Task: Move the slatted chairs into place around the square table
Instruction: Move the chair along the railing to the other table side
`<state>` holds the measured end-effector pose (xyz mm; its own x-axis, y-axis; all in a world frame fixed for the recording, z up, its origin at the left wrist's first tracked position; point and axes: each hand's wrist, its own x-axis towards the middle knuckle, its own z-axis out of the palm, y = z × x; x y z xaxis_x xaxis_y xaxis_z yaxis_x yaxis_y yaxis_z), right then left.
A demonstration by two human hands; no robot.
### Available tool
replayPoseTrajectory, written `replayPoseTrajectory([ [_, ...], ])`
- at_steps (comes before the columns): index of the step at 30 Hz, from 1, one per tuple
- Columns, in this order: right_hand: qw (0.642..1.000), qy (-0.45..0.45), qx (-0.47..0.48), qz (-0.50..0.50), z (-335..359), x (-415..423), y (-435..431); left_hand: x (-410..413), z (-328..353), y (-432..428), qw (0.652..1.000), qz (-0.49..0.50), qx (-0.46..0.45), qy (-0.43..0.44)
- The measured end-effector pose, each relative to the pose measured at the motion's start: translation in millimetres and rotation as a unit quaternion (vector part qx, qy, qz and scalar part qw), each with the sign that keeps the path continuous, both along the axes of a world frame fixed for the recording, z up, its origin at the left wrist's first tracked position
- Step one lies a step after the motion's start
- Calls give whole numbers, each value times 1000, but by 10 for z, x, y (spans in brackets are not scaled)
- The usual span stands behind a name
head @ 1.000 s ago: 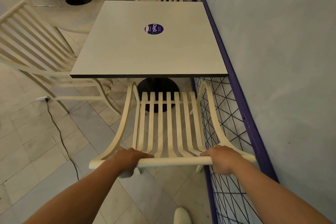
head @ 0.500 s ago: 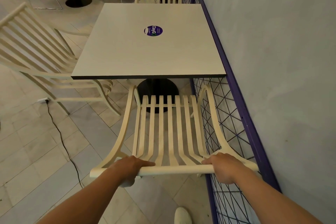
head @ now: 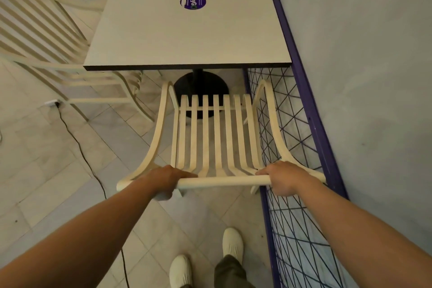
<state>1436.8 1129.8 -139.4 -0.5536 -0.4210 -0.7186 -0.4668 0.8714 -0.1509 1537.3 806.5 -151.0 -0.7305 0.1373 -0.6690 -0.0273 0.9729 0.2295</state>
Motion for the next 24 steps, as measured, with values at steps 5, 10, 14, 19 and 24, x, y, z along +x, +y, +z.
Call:
replayPoseTrajectory([
  [5,1000,13,-2,5,2,-118,-40,-112,-16,-41,1000,6,8,15],
  [10,1000,19,0,6,-30,-276,-47,-257,-29,-56,1000,9,3,24],
  [14,1000,23,-3,2,-28,-399,-53,-371,-17,-48,1000,15,1,27],
  [19,1000,24,-2,13,-8,-479,-47,-427,-29,-70,999,18,-12,38],
  [24,1000,13,-6,-2,38,-455,-44,-413,-32,-59,1000,6,4,24],
])
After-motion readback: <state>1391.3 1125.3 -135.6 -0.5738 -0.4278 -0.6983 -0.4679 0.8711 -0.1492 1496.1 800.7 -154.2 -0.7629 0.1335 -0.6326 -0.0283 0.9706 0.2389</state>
